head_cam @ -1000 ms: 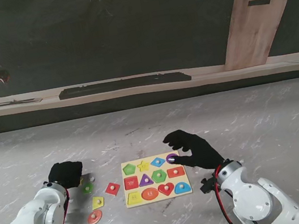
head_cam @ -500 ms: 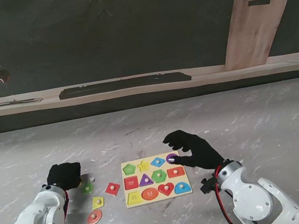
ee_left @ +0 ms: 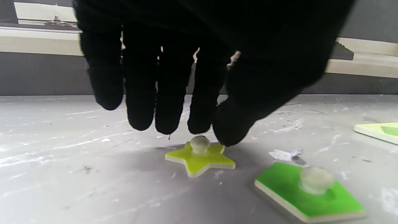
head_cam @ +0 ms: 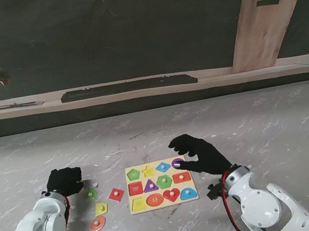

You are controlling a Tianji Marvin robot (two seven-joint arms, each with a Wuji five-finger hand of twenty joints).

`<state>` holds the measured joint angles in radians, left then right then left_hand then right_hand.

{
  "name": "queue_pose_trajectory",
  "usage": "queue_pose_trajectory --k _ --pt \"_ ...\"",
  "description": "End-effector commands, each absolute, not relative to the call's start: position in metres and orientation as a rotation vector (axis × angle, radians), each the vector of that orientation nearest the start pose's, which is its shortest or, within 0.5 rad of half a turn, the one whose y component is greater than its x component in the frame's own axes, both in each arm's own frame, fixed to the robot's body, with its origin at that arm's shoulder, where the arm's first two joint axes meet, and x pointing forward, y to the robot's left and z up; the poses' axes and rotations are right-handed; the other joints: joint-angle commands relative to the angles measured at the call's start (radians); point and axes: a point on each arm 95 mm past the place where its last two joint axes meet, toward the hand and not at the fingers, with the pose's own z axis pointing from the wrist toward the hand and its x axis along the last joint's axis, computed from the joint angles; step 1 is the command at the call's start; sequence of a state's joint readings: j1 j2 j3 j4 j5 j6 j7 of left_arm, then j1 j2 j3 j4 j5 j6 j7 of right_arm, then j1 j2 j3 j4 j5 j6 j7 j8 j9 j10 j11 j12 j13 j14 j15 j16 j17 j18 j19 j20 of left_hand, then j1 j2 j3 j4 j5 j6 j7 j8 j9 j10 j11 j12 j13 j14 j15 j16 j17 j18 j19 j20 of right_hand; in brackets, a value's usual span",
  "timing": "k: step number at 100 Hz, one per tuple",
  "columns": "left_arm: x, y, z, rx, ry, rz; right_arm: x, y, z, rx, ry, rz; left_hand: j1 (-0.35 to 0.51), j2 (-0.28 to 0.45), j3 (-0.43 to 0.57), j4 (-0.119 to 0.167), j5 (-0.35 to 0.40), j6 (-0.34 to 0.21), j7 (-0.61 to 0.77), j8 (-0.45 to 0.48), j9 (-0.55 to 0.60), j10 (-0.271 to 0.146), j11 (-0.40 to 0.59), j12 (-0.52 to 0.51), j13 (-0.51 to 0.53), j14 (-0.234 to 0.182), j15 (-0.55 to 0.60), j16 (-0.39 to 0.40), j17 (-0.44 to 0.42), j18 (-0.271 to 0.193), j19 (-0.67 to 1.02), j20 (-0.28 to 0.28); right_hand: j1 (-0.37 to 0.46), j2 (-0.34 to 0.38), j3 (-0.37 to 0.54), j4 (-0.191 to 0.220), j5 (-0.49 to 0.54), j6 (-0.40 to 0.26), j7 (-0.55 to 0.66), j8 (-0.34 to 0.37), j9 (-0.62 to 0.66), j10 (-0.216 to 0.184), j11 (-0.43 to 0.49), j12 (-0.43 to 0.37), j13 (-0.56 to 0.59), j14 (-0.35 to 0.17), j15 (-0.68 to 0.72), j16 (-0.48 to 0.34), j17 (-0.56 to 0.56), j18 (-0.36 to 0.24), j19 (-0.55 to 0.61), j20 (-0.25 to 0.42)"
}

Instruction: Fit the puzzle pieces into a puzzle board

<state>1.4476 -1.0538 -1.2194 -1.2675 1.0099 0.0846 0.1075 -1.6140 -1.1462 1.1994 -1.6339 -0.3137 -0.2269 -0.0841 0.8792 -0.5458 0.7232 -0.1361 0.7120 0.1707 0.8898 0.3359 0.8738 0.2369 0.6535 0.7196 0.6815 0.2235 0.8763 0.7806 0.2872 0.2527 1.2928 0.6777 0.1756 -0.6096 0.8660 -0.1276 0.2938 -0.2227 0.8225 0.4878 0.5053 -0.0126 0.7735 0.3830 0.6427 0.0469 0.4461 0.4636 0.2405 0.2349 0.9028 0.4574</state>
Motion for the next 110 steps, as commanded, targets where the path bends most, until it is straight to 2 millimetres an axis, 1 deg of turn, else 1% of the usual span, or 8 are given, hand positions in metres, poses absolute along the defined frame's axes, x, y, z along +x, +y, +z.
queue_pose_trajectory --k 1,24,63,79,89,99,102,110 --pt "0.431 0.097 -0.379 -1.314 1.421 -1.126 0.379 0.035 -0.315 -1.887 -1.201 -2.442 0.005 -0.008 -0.009 -0.054 -0.003 0.027 -0.031 -0.018 -0.028 0.041 -0.006 -0.025 -0.015 0.033 -0.015 -0.008 -0.019 0.156 -0.004 0.025 0.019 0.008 -0.008 0.024 0.012 -0.037 -0.002 0.01 0.026 -0.029 -0.009 0.005 0.006 -0.023 0.016 0.02 -0.01 0.006 0.013 0.019" --pt "0.43 0.098 -0.381 -1.328 1.423 -1.106 0.379 0.035 -0.315 -1.888 -1.202 -2.441 0.012 -0.014 0.002 -0.052 0.002 0.035 -0.054 -0.015 -0.03 0.044 -0.008 -0.047 -0.016 0.035 -0.022 -0.009 -0.022 0.159 -0.008 0.024 0.02 0.007 -0.007 0.024 0.013 -0.039 -0.002 0.01 0.027 -0.03 -0.009 0.005 0.006 -0.022 0.018 0.021 -0.01 0.006 0.013 0.019" --pt "0.429 0.098 -0.384 -1.343 1.42 -1.083 0.379 0.035 -0.315 -1.888 -1.202 -2.44 0.014 -0.006 0.003 -0.056 0.01 0.026 -0.052 -0.006 -0.018 0.041 -0.004 -0.046 -0.008 0.033 -0.02 -0.008 -0.017 0.157 -0.006 0.025 0.018 0.007 -0.006 0.024 0.014 -0.04 -0.003 0.011 0.03 -0.03 -0.009 0.005 0.006 -0.022 0.018 0.021 -0.009 0.005 0.013 0.019" --pt "0.429 0.098 -0.386 -1.353 1.416 -1.076 0.379 0.035 -0.315 -1.889 -1.202 -2.44 0.037 -0.01 0.022 -0.05 0.015 0.026 -0.045 -0.002 -0.002 0.039 -0.004 -0.037 0.0 0.032 -0.017 -0.007 -0.014 0.159 -0.005 0.025 0.018 0.008 -0.006 0.024 0.013 -0.041 -0.003 0.011 0.03 -0.03 -0.009 0.005 0.005 -0.023 0.018 0.021 -0.009 0.005 0.013 0.019" --pt "0.429 0.098 -0.387 -1.364 1.413 -1.073 0.379 0.035 -0.315 -1.89 -1.202 -2.44 0.052 -0.014 0.042 -0.054 0.016 0.024 -0.035 0.0 0.023 0.035 -0.033 -0.008 0.008 0.029 -0.012 -0.008 -0.01 0.16 -0.005 0.025 0.019 0.007 -0.007 0.024 0.015 -0.043 -0.002 0.011 0.03 -0.03 -0.009 0.005 0.005 -0.023 0.018 0.022 -0.01 0.006 0.013 0.019" --pt "0.428 0.098 -0.388 -1.374 1.413 -1.069 0.379 0.035 -0.315 -1.89 -1.202 -2.441 0.075 -0.017 0.055 -0.051 0.022 0.025 -0.025 0.002 0.05 0.032 -0.046 0.006 0.023 0.024 -0.006 -0.008 0.004 0.159 -0.001 0.026 0.019 0.008 -0.007 0.024 0.015 -0.045 -0.002 0.012 0.03 -0.031 -0.009 0.005 0.005 -0.024 0.018 0.021 -0.01 0.005 0.013 0.019" --pt "0.428 0.098 -0.389 -1.375 1.413 -1.067 0.379 0.035 -0.315 -1.891 -1.201 -2.442 0.081 -0.021 0.063 -0.054 0.025 0.023 -0.015 -0.001 0.07 0.029 -0.074 0.031 0.03 0.022 -0.001 -0.012 0.01 0.16 0.0 0.025 0.019 0.007 -0.007 0.024 0.015 -0.045 -0.002 0.012 0.03 -0.031 -0.009 0.005 0.005 -0.023 0.018 0.021 -0.01 0.006 0.013 0.019" --pt "0.428 0.097 -0.39 -1.381 1.414 -1.061 0.379 0.035 -0.315 -1.891 -1.201 -2.443 0.096 -0.032 0.068 -0.053 0.029 0.022 -0.007 0.002 0.087 0.026 -0.08 0.035 0.044 0.019 0.006 -0.011 0.021 0.161 0.004 0.026 0.019 0.008 -0.007 0.024 0.016 -0.044 -0.002 0.012 0.033 -0.031 -0.009 0.005 0.007 -0.024 0.018 0.022 -0.01 0.005 0.013 0.019"
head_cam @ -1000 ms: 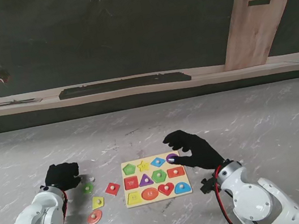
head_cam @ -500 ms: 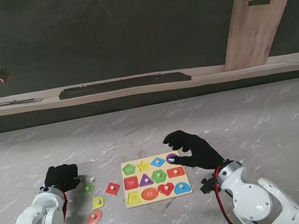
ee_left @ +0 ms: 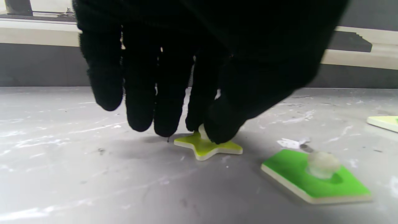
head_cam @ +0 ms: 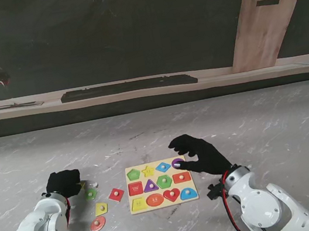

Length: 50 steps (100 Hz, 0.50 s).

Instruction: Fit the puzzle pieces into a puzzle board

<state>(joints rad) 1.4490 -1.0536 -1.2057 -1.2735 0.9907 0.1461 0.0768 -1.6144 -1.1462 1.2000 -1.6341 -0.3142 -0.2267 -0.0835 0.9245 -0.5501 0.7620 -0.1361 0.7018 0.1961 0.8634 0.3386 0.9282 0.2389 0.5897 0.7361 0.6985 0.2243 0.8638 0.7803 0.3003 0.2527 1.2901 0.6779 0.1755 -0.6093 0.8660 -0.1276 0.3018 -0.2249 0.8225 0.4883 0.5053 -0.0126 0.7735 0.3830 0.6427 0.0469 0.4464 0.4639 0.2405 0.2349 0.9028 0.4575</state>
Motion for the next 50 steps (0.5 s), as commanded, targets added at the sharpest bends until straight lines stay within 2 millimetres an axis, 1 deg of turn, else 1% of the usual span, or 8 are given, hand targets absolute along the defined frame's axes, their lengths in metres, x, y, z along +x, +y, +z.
queue_pose_trajectory --k 1,10,23,34,41,50 --pt "0.4281 0.0973 -0.3902 -1.382 1.414 -1.061 0.379 0.0348 -0.3149 -1.891 -1.2 -2.443 0.052 -0.03 0.03 -0.053 0.039 -0.004 0.02 -0.001 0.035 0.024 -0.017 0.019 0.028 0.018 0.019 -0.011 0.009 0.161 0.007 0.026 0.018 0.008 -0.007 0.024 0.008 -0.042 -0.002 0.011 0.033 -0.032 -0.009 0.005 0.005 -0.024 0.018 0.021 -0.01 0.005 0.013 0.019" --pt "0.428 0.0969 -0.3911 -1.387 1.416 -1.054 0.3791 0.0347 -0.3149 -1.892 -1.199 -2.443 0.063 -0.044 0.036 -0.054 0.042 -0.007 0.038 -0.002 0.064 0.019 -0.043 0.048 0.045 0.016 0.029 -0.001 0.016 0.164 0.008 0.025 0.019 0.008 -0.007 0.024 0.007 -0.044 -0.003 0.011 0.033 -0.032 -0.009 0.005 0.006 -0.024 0.018 0.021 -0.01 0.005 0.013 0.019" --pt "0.4281 0.0964 -0.3919 -1.388 1.426 -1.042 0.3791 0.0346 -0.3149 -1.892 -1.199 -2.443 0.073 -0.06 0.028 -0.052 0.053 -0.013 0.071 0.013 0.101 0.01 -0.035 0.065 0.082 0.009 0.048 0.013 0.039 0.167 0.011 0.023 0.02 0.008 -0.008 0.024 0.008 -0.045 -0.003 0.011 0.033 -0.032 -0.009 0.005 0.006 -0.024 0.018 0.021 -0.01 0.005 0.013 0.019" --pt "0.4285 0.0964 -0.3932 -1.384 1.437 -1.031 0.3791 0.0345 -0.3147 -1.893 -1.197 -2.445 0.072 -0.06 0.021 -0.05 0.056 -0.023 0.119 0.028 0.122 0.007 -0.021 0.077 0.106 0.003 0.069 0.02 0.06 0.176 0.014 0.022 0.02 0.008 -0.008 0.024 0.01 -0.046 -0.002 0.012 0.035 -0.034 -0.009 0.005 0.005 -0.022 0.018 0.021 -0.011 0.006 0.013 0.019" --pt "0.4285 0.0973 -0.3945 -1.386 1.455 -1.018 0.3791 0.0344 -0.3145 -1.893 -1.194 -2.446 0.06 -0.062 0.041 -0.047 0.044 -0.026 0.15 0.033 0.123 0.008 -0.004 0.087 0.114 0.001 0.082 0.023 0.068 0.179 0.016 0.02 0.019 0.008 -0.007 0.024 0.009 -0.049 -0.002 0.012 0.035 -0.034 -0.009 0.005 0.005 -0.025 0.018 0.021 -0.01 0.005 0.013 0.019" --pt "0.4281 0.0981 -0.3958 -1.392 1.476 -1.002 0.3791 0.0341 -0.3144 -1.894 -1.193 -2.449 0.023 -0.074 0.102 -0.035 0.024 -0.018 0.196 0.043 0.122 0.008 0.025 0.106 0.126 -0.004 0.1 0.032 0.079 0.181 0.02 0.018 0.019 0.009 -0.007 0.025 0.012 -0.05 -0.001 0.012 0.037 -0.035 -0.01 0.005 0.005 -0.023 0.018 0.021 -0.01 0.005 0.013 0.019"
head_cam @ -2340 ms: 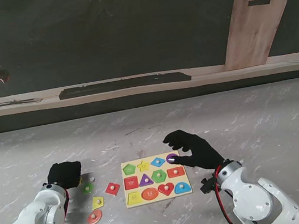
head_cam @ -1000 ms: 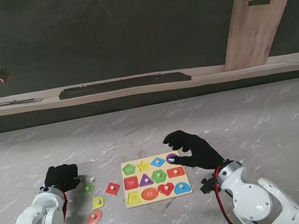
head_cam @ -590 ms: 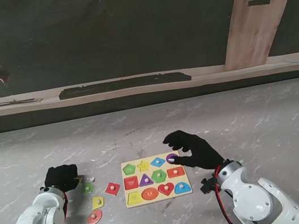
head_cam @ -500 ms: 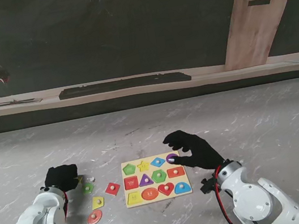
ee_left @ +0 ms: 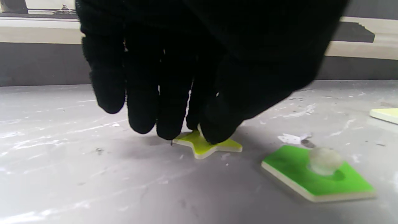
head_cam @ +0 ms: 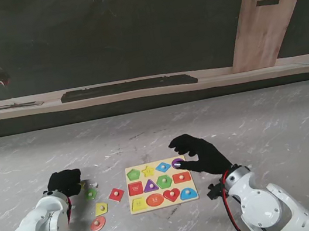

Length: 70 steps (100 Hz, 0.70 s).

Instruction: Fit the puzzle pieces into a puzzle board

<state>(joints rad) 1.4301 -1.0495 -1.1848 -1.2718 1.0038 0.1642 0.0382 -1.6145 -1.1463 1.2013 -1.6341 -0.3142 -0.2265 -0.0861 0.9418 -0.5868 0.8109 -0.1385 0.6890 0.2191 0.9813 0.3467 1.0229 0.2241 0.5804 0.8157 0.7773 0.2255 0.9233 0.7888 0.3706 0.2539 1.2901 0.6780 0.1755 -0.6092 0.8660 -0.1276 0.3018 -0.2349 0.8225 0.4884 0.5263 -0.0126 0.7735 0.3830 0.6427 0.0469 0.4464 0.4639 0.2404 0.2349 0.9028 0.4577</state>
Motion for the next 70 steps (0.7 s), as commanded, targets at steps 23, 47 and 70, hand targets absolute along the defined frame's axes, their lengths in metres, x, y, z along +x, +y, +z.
queue_pose_trajectory --k 23,47,70 --pt "0.428 0.097 -0.388 -1.374 1.462 -1.025 0.379 0.034 -0.314 -1.894 -1.191 -2.453 -0.033 -0.056 0.125 -0.013 0.032 -0.025 0.109 0.055 0.035 0.032 0.074 0.043 0.065 -0.001 0.069 0.031 0.018 0.19 0.04 0.027 0.019 0.01 -0.008 0.025 0.014 -0.046 -0.001 0.013 0.019 -0.034 -0.009 0.006 0.007 -0.022 0.019 0.022 -0.01 0.005 0.013 0.019" --pt "0.428 0.089 -0.37 -1.308 1.439 -1.071 0.379 0.034 -0.314 -1.892 -1.192 -2.453 -0.066 -0.077 0.189 0.004 0.04 -0.016 0.121 0.071 0.046 0.043 0.104 0.042 0.084 0.008 0.095 0.027 0.019 0.197 0.032 0.025 0.02 0.017 -0.01 0.027 0.015 -0.053 -0.001 0.013 0.019 -0.033 -0.01 0.005 0.007 -0.023 0.019 0.022 -0.009 0.005 0.014 0.019" --pt "0.431 0.073 -0.358 -1.262 1.46 -1.133 0.379 0.033 -0.314 -1.887 -1.19 -2.458 -0.075 -0.078 0.195 0.009 0.036 -0.017 0.123 0.077 0.044 0.041 0.112 0.043 0.083 0.007 0.103 0.025 0.018 0.198 0.037 0.028 0.02 0.018 -0.011 0.028 0.015 -0.052 -0.001 0.014 0.019 -0.034 -0.01 0.006 0.006 -0.023 0.018 0.021 -0.009 0.005 0.014 0.019"
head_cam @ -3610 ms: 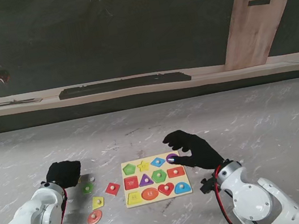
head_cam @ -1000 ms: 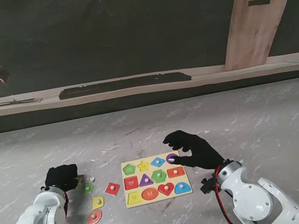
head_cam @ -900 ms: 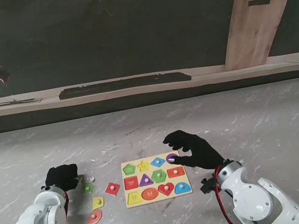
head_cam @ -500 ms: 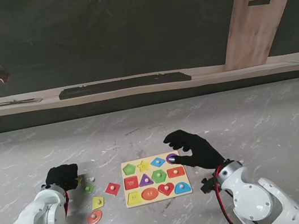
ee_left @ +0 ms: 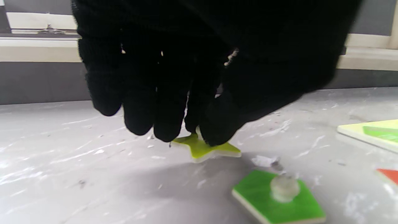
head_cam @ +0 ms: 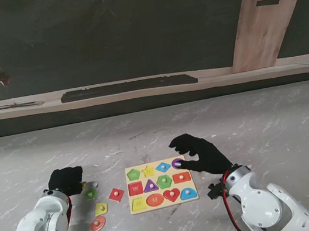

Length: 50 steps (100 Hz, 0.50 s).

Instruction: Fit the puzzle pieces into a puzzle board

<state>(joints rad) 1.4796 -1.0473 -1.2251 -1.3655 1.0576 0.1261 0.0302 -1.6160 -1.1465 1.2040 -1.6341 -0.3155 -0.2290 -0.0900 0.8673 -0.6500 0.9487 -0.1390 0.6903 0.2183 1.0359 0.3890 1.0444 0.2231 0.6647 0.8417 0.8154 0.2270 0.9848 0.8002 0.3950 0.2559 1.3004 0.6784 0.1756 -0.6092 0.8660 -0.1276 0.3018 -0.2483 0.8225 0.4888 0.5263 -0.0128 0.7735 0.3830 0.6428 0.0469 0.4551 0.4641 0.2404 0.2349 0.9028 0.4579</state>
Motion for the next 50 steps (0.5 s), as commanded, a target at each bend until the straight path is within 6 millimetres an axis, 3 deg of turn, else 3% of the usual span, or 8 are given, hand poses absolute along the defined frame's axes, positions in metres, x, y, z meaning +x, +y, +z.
queue_pose_trajectory --k 1,50 --pt "0.431 0.072 -0.358 -1.261 1.461 -1.136 0.379 0.033 -0.314 -1.887 -1.19 -2.458 0.0 -0.015 0.058 0.009 0.035 -0.016 0.068 0.035 0.022 0.042 0.028 0.017 0.045 0.006 0.041 0.014 -0.007 0.196 0.027 0.028 0.02 0.017 -0.011 0.028 0.015 -0.039 -0.001 0.013 0.019 -0.034 -0.01 0.006 0.006 -0.023 0.009 0.021 -0.009 0.006 0.014 0.019" --pt "0.448 0.013 -0.339 -1.235 1.586 -1.308 0.378 0.032 -0.313 -1.879 -1.166 -2.465 0.005 -0.014 0.05 -0.001 0.036 0.0 0.065 0.038 0.021 0.05 0.045 0.011 0.047 0.012 0.056 0.008 -0.006 0.206 0.037 0.036 0.019 0.018 -0.012 0.028 0.017 -0.039 -0.002 0.014 0.02 -0.032 -0.01 0.005 0.006 -0.022 0.009 0.021 -0.009 0.006 0.014 0.019"
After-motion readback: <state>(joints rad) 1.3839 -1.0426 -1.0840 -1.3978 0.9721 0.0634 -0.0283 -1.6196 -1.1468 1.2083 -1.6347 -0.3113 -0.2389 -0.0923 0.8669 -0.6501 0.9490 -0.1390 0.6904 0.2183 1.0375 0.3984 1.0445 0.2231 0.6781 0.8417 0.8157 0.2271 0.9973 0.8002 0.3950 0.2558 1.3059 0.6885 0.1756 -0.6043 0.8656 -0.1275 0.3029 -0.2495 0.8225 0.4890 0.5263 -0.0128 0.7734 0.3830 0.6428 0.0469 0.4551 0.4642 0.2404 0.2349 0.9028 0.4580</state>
